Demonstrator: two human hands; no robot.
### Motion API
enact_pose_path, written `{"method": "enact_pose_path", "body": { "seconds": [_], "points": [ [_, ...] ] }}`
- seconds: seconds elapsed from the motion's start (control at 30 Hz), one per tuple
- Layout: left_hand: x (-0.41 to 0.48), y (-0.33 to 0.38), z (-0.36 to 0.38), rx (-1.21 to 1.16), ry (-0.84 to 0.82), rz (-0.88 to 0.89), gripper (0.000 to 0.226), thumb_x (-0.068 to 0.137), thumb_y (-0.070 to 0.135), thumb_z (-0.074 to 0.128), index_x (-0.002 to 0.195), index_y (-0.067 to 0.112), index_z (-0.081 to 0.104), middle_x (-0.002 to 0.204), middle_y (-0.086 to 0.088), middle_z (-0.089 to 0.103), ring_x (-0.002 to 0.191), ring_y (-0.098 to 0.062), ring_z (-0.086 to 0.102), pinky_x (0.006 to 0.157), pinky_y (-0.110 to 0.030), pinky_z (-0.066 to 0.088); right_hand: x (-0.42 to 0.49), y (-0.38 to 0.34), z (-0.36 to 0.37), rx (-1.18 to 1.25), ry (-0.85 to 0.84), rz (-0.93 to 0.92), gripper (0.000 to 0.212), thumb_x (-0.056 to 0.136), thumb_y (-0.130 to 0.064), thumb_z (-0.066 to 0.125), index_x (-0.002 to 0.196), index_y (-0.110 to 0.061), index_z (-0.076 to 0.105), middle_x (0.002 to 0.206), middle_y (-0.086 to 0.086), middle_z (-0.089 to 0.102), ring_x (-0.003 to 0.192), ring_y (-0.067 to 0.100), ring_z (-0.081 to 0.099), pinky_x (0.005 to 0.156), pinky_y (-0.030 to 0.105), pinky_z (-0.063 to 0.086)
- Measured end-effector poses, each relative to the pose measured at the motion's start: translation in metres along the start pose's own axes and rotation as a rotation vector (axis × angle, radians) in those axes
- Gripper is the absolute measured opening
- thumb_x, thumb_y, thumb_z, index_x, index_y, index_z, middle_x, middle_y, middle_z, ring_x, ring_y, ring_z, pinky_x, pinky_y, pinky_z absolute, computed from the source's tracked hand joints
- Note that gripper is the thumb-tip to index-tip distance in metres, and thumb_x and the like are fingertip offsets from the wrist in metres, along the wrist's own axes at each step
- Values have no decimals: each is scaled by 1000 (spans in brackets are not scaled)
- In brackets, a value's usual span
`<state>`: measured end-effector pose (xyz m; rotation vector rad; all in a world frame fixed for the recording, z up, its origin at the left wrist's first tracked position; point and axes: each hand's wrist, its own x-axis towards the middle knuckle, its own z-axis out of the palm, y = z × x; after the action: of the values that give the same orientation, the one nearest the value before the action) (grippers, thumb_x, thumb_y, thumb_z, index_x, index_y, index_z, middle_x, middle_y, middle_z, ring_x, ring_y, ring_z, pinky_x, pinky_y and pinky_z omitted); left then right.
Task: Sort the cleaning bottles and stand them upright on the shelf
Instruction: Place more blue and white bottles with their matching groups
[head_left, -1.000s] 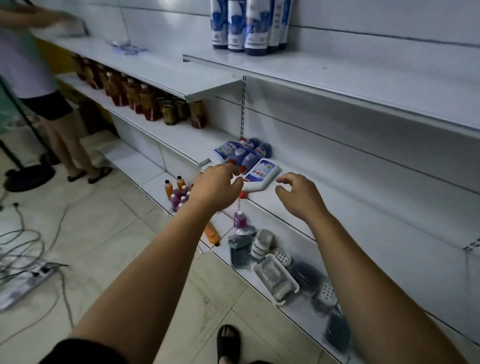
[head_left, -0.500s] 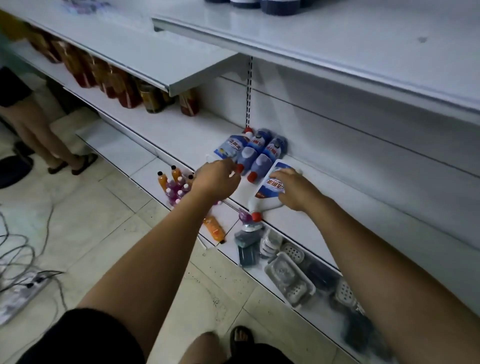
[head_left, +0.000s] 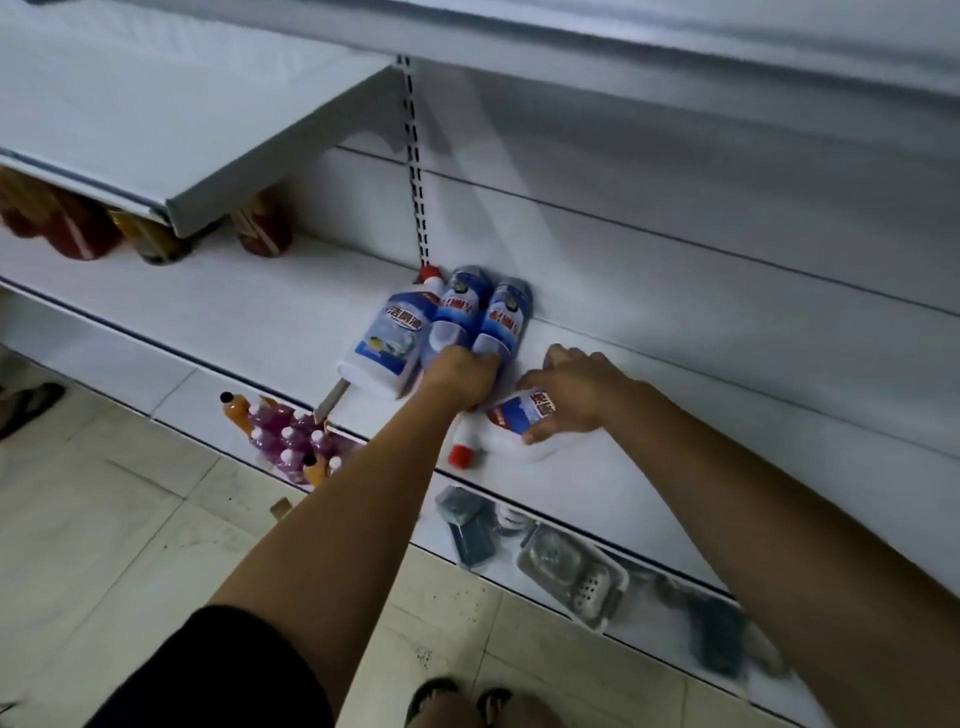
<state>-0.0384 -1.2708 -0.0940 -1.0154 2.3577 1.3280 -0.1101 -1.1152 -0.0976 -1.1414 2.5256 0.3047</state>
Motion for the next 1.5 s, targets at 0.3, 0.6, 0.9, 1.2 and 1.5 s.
{"method": "enact_pose_path", "body": {
  "seconds": [0.3,0.6,0.9,1.2,1.5],
  "points": [
    [15,-3,24,156,2,45,88,92,41,64,154,6,12,139,-18,50,122,-34,55,102,-44,48,-43,43,64,377,165,606,96,63,-91,50,121,-15,47,117,11,60,106,32,59,92,44,44],
    [1,-21,-23,432,-60,298,65,87,47,69,138,16,45,132,-11,55,118,-28,55,104,-42,47,-66,60,80,718,139,1017,102,77,-87,36,141,-8,33,137,23,44,124,41,45,104,57,35],
    [-25,19,-71,376,-19,587,30,90,48,64,103,21,61,89,0,59,81,-15,58,69,-25,45,-77,44,78,623,167,1001,100,76,-89,28,135,-9,39,128,22,50,113,40,52,98,52,41],
    [-23,24,55,-605,-52,392,81,77,17,83,137,25,29,117,11,54,96,-3,59,82,-25,56,-80,52,79,772,15,960,114,67,-78,64,146,-6,25,143,19,37,131,37,41,108,45,37],
    [-24,8,66,-1058,-163,176,48,78,8,80,119,15,56,110,-15,70,91,-31,72,83,-48,60,-104,37,81,958,176,1039,122,53,-71,81,142,-6,29,136,12,52,117,30,58,96,39,49]
  ]
}}
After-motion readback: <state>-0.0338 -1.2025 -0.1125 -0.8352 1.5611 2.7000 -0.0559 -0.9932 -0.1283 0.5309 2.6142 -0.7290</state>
